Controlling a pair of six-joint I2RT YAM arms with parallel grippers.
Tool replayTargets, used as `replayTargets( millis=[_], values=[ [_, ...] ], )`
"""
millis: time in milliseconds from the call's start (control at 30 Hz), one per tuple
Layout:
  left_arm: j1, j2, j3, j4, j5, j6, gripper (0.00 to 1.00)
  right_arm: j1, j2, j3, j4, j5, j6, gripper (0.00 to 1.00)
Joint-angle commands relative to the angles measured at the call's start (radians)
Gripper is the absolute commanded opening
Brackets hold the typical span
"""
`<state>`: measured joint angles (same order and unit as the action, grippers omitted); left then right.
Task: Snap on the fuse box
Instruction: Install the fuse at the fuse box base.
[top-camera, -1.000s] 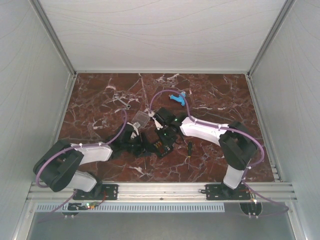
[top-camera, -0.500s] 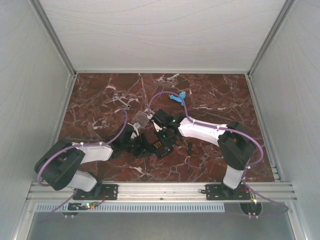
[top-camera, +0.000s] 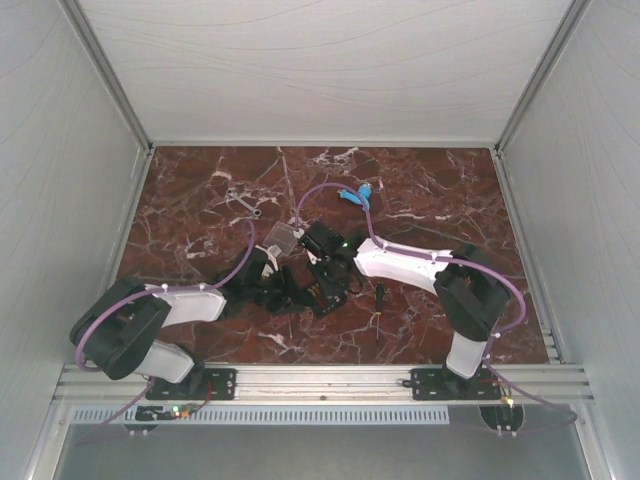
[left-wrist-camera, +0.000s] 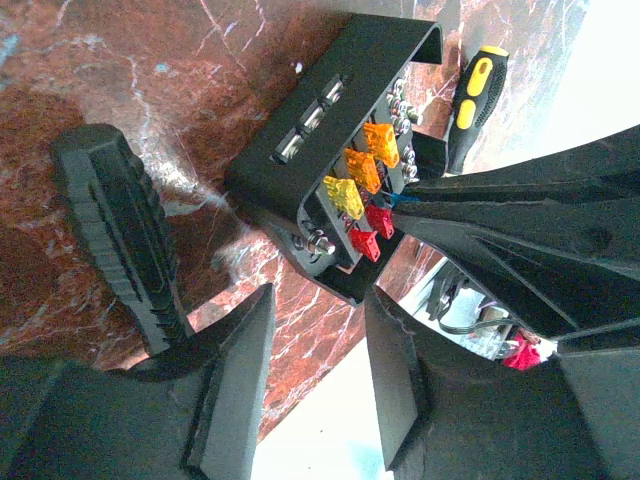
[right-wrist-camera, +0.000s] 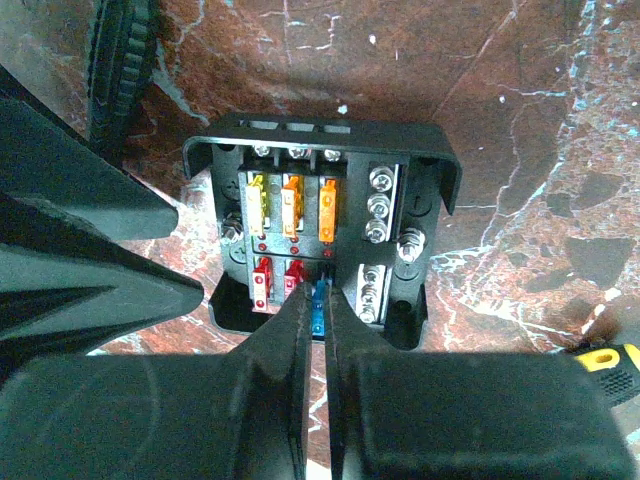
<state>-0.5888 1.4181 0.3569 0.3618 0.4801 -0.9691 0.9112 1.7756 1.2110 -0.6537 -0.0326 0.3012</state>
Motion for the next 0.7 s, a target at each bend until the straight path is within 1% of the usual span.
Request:
replayTargets(
  millis=[0, 333, 500, 600, 667],
  values=[
    [0.003, 0.007, 0.008, 0.043, 0.014, -0.013, 0.41, 0.020, 0.032, -0.027, 0.032, 0.050, 0.031, 0.00],
    [0.004, 0.010, 0.002, 0.052, 0.014, -0.021, 0.40, 0.024, -0.056, -0.068, 0.052, 0.110, 0.043, 0.00],
    [0.003, 0.008, 0.001, 0.052, 0.012, -0.022, 0.40, 0.023, -0.094, -0.080, 0.065, 0.118, 0.043, 0.04],
    [0.003, 0.008, -0.001, 0.054, 0.012, -0.023, 0.40, 0.024, -0.100, -0.088, 0.075, 0.113, 0.044, 0.04],
    [0.003, 0.008, -0.001, 0.053, 0.012, -0.023, 0.40, 0.025, -0.102, -0.091, 0.079, 0.105, 0.044, 0.02]
  ],
)
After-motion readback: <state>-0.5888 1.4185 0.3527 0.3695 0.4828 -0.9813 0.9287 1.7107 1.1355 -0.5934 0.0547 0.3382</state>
